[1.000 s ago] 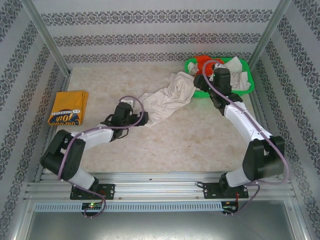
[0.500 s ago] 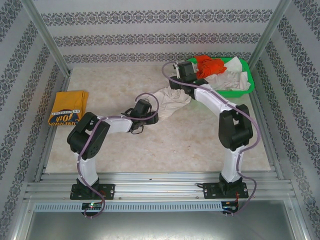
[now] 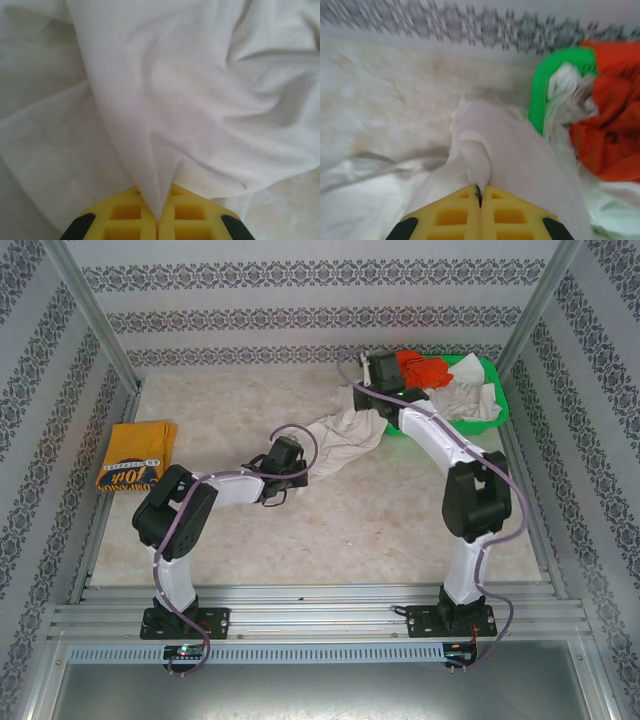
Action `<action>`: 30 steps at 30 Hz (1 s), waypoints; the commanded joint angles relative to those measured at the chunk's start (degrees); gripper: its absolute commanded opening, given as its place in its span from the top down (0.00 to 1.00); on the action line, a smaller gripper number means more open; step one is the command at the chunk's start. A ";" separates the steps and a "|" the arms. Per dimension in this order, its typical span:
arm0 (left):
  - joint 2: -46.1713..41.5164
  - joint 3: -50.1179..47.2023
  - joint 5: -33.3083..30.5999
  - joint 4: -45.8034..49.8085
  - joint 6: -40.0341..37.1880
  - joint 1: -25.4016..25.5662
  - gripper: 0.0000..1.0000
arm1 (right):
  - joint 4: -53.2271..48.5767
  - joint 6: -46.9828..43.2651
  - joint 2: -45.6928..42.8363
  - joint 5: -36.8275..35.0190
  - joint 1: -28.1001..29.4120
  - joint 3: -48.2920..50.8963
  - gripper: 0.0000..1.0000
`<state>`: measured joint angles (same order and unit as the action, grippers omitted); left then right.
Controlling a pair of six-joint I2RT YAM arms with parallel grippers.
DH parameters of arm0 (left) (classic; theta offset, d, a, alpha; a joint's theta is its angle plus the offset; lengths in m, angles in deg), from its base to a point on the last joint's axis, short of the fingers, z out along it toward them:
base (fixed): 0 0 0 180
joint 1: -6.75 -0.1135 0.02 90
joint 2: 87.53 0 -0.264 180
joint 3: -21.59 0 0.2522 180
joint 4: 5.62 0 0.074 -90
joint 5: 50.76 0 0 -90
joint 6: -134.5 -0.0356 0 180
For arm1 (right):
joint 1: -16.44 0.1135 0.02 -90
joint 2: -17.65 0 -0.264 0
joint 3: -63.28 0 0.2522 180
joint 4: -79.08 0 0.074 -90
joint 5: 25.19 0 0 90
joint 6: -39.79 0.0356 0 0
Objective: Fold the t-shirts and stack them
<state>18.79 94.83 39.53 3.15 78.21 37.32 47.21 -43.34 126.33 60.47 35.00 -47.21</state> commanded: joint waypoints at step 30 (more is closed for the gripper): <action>-29.55 14.55 8.21 13.77 -8.38 -18.21 1.00 | 23.37 16.15 -32.66 13.29 -7.12 2.01 1.00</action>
<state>-11.79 111.18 44.03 15.43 68.73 19.75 66.53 -27.20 92.47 72.01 27.84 -43.61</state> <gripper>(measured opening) 0.047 0.045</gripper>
